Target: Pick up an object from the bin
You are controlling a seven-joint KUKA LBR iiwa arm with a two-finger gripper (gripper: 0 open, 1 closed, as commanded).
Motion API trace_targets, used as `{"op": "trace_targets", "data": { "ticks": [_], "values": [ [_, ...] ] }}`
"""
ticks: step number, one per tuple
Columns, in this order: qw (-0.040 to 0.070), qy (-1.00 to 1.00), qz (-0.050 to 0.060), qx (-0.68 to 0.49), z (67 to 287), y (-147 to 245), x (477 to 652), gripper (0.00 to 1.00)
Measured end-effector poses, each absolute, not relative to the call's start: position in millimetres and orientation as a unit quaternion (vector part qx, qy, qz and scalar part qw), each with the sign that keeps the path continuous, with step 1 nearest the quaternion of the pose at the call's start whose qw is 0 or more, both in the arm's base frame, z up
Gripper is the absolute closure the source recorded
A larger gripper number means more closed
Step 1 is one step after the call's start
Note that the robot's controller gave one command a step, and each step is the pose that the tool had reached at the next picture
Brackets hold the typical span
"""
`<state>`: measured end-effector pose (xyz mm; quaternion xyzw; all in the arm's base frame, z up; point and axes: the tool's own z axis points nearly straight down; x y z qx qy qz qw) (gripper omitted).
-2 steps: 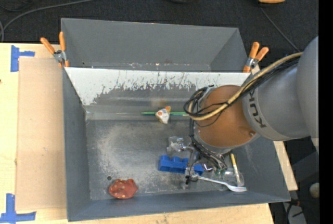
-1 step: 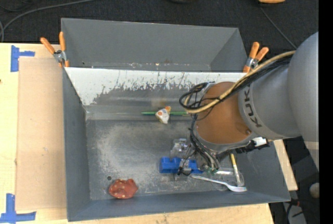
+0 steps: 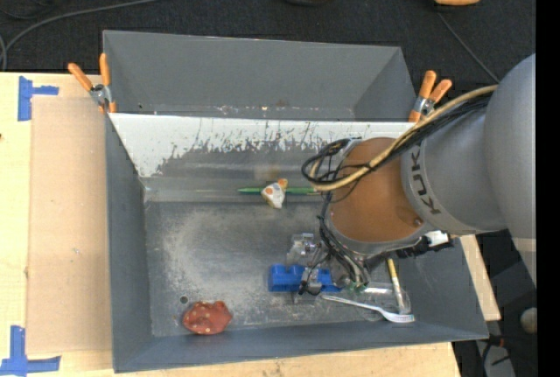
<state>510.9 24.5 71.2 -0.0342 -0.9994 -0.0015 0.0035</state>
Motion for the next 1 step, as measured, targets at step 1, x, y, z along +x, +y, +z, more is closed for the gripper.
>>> {"op": "trace_targets", "data": {
  "ticks": [1],
  "values": [
    [0.008,-0.999,-0.002,-0.034,117.1,24.6,508.6,1.00]
  ]
}}
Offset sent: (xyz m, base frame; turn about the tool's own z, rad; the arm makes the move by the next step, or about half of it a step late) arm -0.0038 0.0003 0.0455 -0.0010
